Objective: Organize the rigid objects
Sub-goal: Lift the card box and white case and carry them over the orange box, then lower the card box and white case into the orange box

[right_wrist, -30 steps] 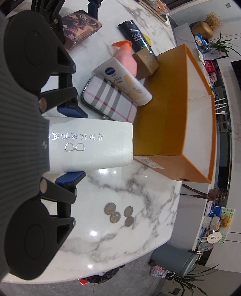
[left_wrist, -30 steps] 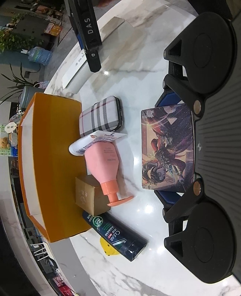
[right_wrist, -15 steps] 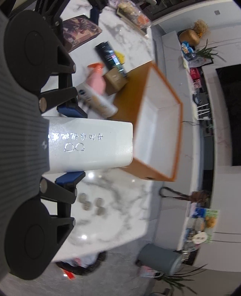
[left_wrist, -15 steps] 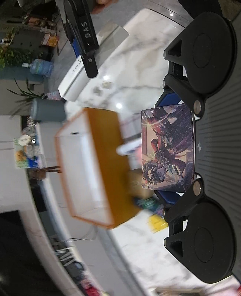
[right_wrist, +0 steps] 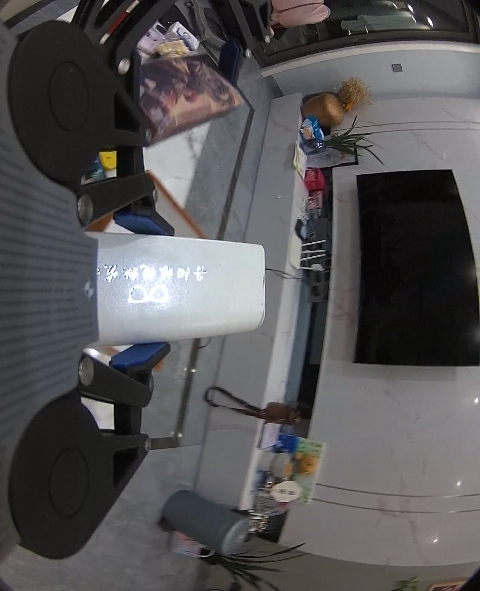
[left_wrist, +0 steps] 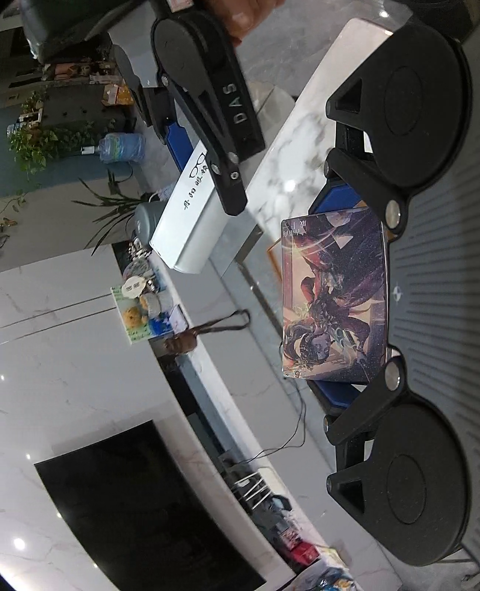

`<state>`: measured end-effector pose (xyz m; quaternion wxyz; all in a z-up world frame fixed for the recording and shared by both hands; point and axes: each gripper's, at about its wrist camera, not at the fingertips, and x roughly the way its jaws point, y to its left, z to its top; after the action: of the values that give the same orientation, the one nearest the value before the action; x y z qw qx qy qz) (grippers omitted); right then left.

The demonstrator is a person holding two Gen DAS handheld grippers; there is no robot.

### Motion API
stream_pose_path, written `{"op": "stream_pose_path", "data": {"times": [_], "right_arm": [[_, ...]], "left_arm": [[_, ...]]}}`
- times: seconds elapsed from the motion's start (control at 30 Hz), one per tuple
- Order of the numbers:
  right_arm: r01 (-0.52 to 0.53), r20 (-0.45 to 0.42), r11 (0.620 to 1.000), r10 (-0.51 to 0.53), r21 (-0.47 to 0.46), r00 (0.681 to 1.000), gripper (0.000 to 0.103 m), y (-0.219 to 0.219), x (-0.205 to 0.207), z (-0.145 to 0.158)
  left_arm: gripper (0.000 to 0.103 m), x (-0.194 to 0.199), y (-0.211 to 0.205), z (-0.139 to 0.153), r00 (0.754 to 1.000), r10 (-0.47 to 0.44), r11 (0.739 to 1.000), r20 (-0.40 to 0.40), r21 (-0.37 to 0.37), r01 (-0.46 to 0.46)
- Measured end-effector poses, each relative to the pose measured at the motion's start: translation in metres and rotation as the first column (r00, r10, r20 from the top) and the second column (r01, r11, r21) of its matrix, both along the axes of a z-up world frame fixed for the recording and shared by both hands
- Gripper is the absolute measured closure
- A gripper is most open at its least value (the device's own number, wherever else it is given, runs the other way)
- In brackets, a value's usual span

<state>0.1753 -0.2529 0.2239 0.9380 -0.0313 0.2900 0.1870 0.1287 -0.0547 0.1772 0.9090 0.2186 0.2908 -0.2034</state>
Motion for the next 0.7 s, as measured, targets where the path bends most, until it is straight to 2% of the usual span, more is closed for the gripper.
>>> {"op": "stream_pose_path", "data": {"times": [0.13,0.27,0.7], "right_arm": [[-0.007,0.001,1.000,0.007,-0.018,1.000,0.043,0.011,0.022,0.012],[-0.015,-0.018,0.999,0.014,-0.050,1.000,0.043,0.028,0.043,0.002],[-0.009,-0.207,0.997,-0.008,-0.081,0.978,0.043,0.060,0.129,-0.106]], "left_arm": [[0.001,0.026,-0.004,-0.001,1.000,0.011,1.000,-0.015,-0.010,-0.011],[0.001,0.051,-0.006,-0.018,0.999,0.029,1.000,-0.038,0.012,-0.029],[0.001,0.125,0.026,-0.111,0.975,0.093,0.995,-0.203,0.049,-0.085]]}}
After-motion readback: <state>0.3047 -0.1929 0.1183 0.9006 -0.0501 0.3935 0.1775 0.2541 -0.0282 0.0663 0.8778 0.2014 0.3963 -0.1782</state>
